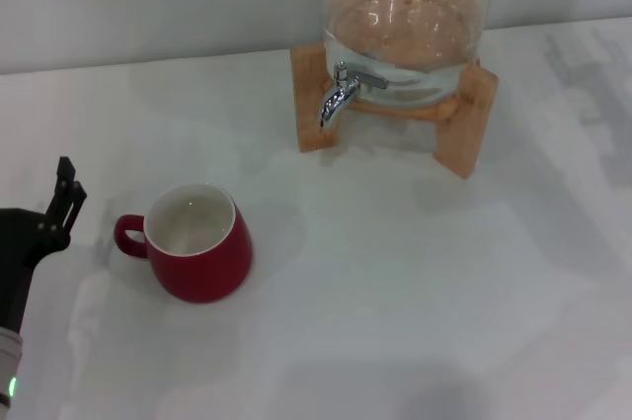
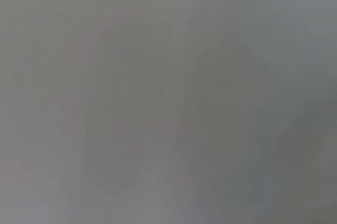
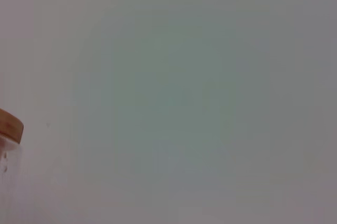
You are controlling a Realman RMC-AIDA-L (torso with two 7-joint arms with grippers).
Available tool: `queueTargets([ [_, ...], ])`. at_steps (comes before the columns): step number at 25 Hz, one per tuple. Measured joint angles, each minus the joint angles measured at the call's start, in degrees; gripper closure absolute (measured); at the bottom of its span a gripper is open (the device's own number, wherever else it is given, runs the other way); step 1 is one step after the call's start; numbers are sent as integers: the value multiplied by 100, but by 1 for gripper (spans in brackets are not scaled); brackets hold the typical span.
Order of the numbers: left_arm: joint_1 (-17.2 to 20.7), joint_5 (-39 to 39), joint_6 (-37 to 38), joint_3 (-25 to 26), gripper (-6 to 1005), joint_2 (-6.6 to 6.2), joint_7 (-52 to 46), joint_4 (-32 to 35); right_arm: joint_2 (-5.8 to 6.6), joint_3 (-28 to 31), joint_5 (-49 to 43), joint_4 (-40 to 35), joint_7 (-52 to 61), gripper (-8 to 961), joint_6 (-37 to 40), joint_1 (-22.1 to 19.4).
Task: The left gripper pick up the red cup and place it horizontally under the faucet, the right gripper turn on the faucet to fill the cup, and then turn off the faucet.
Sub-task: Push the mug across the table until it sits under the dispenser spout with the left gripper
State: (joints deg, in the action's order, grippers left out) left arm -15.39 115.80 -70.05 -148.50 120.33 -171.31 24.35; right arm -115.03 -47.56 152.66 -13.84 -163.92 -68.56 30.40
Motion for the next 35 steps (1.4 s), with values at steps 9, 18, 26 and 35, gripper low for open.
queueTargets([
  [9, 104, -13, 213, -272, 120, -13, 2, 7, 25, 57, -1, -38, -5, 251, 35, 66],
  [18, 130, -6, 259, -479, 120, -12, 1, 93, 25, 98, -8, -40, -69, 251, 116, 107],
  [26, 205, -73, 300, -532, 121, -7, 1, 185, 29, 68, -59, -40, -65, 251, 118, 159],
  [35, 336, -127, 251, -538, 121, -14, 1, 297, 85, 85, -62, -40, -70, 251, 301, 171],
])
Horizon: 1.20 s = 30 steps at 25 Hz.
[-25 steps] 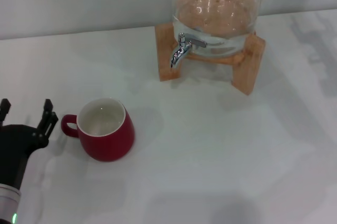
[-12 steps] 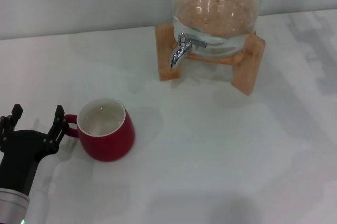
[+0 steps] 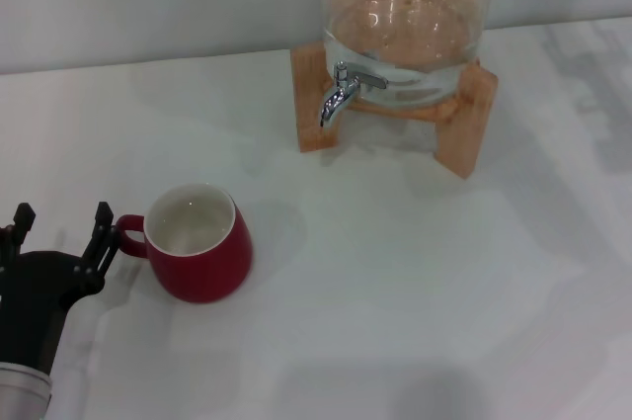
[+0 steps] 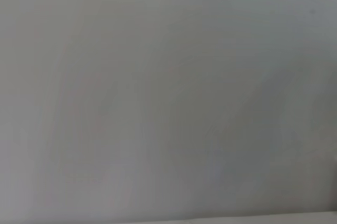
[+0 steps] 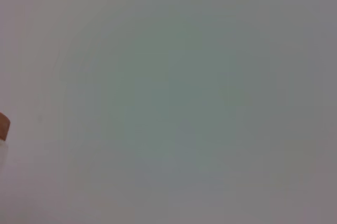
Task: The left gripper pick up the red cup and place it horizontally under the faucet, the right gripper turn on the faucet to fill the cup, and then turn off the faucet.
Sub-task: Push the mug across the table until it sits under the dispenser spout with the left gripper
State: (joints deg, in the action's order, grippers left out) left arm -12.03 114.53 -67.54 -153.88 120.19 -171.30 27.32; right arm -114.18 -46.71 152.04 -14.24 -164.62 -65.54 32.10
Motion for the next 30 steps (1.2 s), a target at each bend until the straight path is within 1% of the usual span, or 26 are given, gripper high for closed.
queueTargets([
  [5, 68, 10, -9, -3, 121, 2, 15, 51, 9, -17, 0, 0, 0, 251, 33, 41],
  [10, 75, -3, -10, -151, 121, 2, 18, 66, 11, -22, 1, 0, 0, 250, 34, 60],
  [30, 229, -20, -6, -216, 121, 13, 18, 164, 19, -31, 0, 0, 0, 251, 15, 68],
])
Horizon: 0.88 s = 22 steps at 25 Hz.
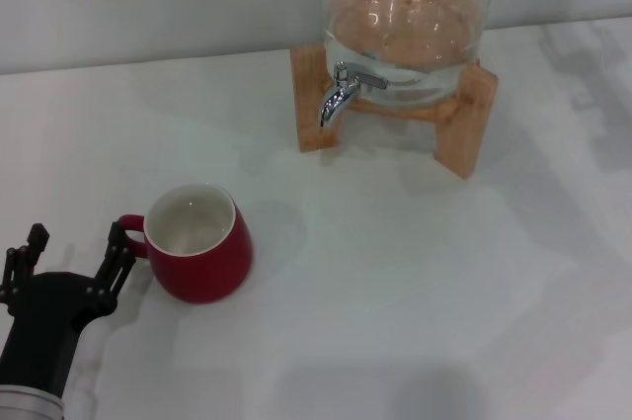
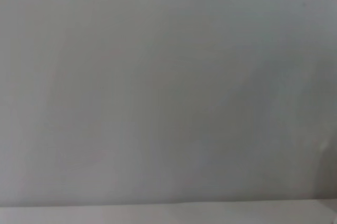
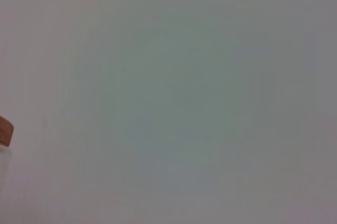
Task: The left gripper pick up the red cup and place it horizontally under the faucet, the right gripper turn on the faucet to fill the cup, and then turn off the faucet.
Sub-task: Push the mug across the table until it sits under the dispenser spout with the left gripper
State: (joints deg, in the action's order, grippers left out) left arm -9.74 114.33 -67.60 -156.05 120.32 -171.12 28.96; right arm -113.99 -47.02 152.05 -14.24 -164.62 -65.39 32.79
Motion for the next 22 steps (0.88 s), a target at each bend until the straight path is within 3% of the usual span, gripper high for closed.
queueTargets([
  [22, 166, -4, 179, -5, 120, -9, 0, 17, -1, 0, -9, 0, 0, 251, -34, 0],
])
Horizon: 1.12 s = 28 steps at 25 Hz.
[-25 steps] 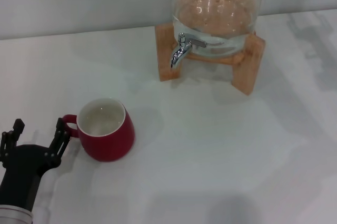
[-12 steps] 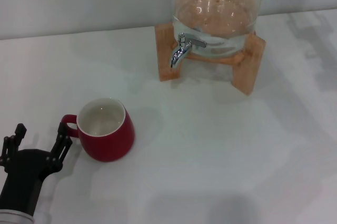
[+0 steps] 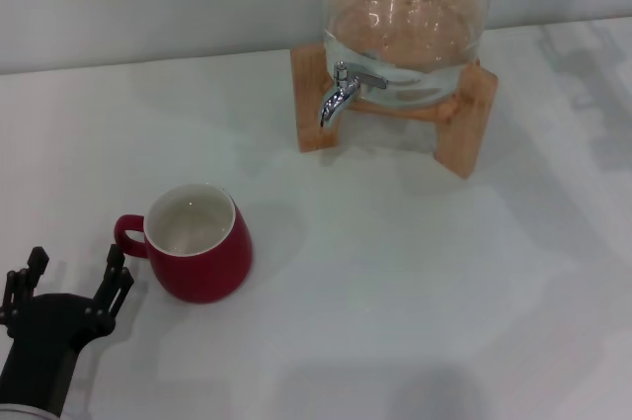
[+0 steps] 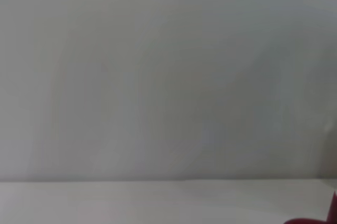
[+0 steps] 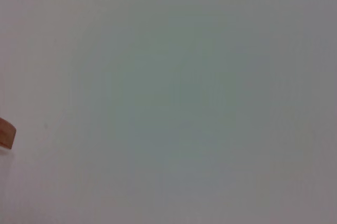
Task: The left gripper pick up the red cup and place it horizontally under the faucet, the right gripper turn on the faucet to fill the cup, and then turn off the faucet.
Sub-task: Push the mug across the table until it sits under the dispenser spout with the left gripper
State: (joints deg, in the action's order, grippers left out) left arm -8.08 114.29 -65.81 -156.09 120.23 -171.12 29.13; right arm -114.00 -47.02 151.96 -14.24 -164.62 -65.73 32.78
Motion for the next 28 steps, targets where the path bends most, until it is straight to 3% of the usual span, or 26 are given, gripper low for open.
queueTargets([
  [28, -281, -12, 342, 53, 121, -37, 9, -201, -62, 0, -9, -141, 0, 252, -352, -142],
])
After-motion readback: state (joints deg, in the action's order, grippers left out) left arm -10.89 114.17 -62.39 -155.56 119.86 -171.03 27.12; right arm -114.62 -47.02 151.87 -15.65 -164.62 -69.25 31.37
